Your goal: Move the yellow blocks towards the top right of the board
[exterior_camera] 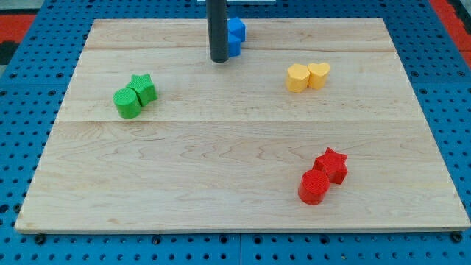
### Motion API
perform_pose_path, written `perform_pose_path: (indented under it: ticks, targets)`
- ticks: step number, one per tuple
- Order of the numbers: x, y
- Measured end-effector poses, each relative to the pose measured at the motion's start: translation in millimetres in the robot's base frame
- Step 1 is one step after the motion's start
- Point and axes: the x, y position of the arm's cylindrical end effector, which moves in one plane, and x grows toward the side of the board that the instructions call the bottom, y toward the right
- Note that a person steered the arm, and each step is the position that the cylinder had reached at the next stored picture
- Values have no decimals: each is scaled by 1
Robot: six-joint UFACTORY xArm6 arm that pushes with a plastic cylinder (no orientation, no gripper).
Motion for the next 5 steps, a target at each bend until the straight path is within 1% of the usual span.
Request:
perform_pose_path:
  ticks: [1,4,5]
  targets:
    - [-8,9]
    - [-6,8]
    - [37,-4]
